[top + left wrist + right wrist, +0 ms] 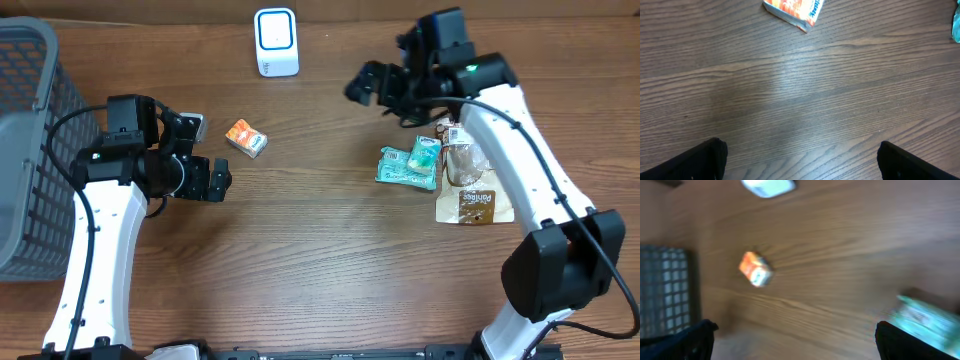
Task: Scan the item barcode
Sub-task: 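Carry the blue Kleenex pack right and release it by the items, then move the right gripper left to the orange Kleenex pack and grasp it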
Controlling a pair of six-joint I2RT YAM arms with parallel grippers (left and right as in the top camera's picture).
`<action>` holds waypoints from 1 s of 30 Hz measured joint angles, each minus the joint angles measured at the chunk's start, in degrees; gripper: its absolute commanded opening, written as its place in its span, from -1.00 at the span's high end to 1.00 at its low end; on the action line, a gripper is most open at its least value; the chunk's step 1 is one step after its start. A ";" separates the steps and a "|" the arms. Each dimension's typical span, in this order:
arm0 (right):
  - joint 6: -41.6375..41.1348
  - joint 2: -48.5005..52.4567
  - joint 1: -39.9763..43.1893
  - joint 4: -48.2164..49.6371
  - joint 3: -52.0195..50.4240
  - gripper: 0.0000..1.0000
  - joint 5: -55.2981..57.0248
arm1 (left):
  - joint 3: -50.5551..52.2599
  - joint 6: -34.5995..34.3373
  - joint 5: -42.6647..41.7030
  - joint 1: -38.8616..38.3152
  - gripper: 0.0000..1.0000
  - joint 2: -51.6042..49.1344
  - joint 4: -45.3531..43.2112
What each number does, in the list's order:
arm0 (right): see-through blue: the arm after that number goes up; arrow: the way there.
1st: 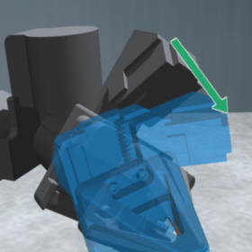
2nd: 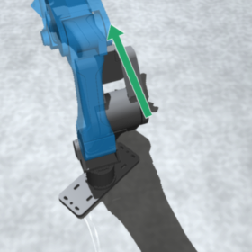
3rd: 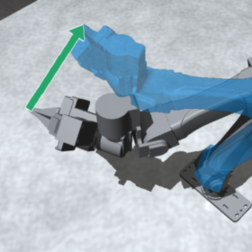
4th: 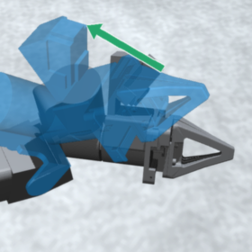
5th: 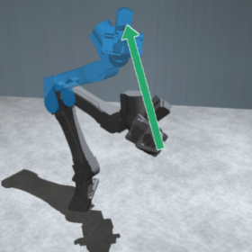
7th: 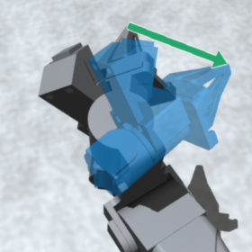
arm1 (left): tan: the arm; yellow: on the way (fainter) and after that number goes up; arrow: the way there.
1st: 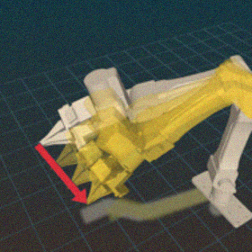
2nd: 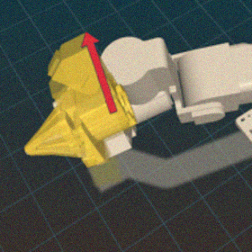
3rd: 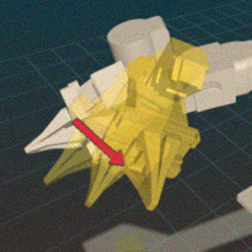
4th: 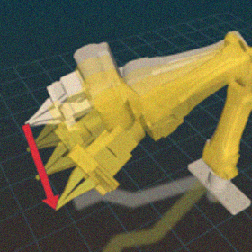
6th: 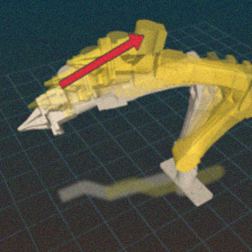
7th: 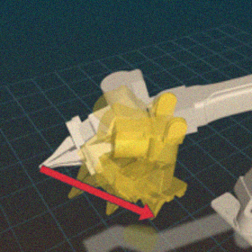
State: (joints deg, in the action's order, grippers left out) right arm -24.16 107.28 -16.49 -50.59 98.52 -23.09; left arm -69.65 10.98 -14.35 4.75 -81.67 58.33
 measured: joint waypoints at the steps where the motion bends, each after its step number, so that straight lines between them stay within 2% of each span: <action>1: -0.09 0.00 -0.74 1.29 -0.24 -1.00 0.26 | 0.00 0.00 -0.02 0.00 -0.99 0.00 -0.11; 8: -0.96 2.32 -11.74 11.37 -1.36 -0.89 4.72 | 0.00 0.00 0.00 0.00 -0.99 0.00 -0.02; 18: -0.02 13.75 -14.03 23.15 -1.51 -0.70 1.20 | 0.00 0.00 -0.02 0.00 -0.99 0.00 -0.02; 19: 0.00 14.78 -14.40 25.33 -1.57 -0.64 0.92 | 0.00 0.00 0.00 0.00 -0.99 0.00 -0.04; 20: 0.04 16.13 -15.10 27.41 -1.57 -0.41 0.81 | 0.00 0.00 0.00 0.00 -0.99 0.00 -0.02; 22: 0.00 19.43 -16.72 33.59 -1.64 -0.25 0.79 | 0.00 0.00 -0.02 0.00 -0.99 0.00 -0.02; 30: -1.40 27.34 -18.60 42.32 -1.64 -0.07 2.19 | 0.00 0.00 -0.02 0.00 -0.99 0.00 -0.02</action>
State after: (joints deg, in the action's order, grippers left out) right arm -25.56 134.63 -35.09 -8.27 96.88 -20.91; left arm -69.65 10.98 -14.37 4.75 -81.67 58.30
